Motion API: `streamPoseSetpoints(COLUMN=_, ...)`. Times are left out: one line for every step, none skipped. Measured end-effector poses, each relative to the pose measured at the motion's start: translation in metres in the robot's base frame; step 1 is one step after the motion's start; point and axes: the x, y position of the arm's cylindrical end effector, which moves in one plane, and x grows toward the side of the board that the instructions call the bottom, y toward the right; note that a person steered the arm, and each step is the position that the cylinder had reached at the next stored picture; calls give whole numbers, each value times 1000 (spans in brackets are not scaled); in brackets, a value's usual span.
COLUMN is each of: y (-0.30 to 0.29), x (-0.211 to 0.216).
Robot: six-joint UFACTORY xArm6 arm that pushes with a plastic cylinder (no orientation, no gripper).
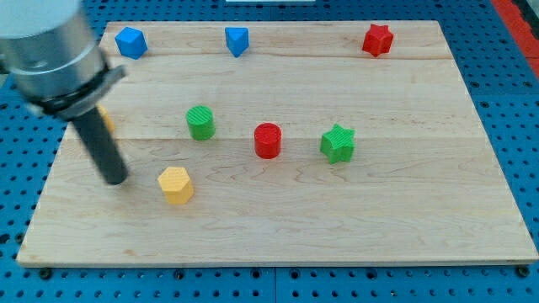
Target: Move the yellow hexagon to the top right of the green star
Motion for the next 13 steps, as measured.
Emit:
streamPoseSetpoints(y=61, x=10)
streamPoseSetpoints(y=149, x=-21)
streamPoseSetpoints(y=222, x=-12)
streamPoseSetpoints(y=260, x=2)
streamPoseSetpoints(y=231, x=11)
streamPoseSetpoints(y=187, x=19)
streamPoseSetpoints(y=150, x=30)
streamPoseSetpoints(y=181, x=45)
streamPoseSetpoints(y=237, x=46)
streamPoseSetpoints(y=259, x=33)
streamPoseSetpoints(y=307, x=36)
streamPoseSetpoints(y=359, x=32)
streamPoseSetpoints(y=363, x=-19)
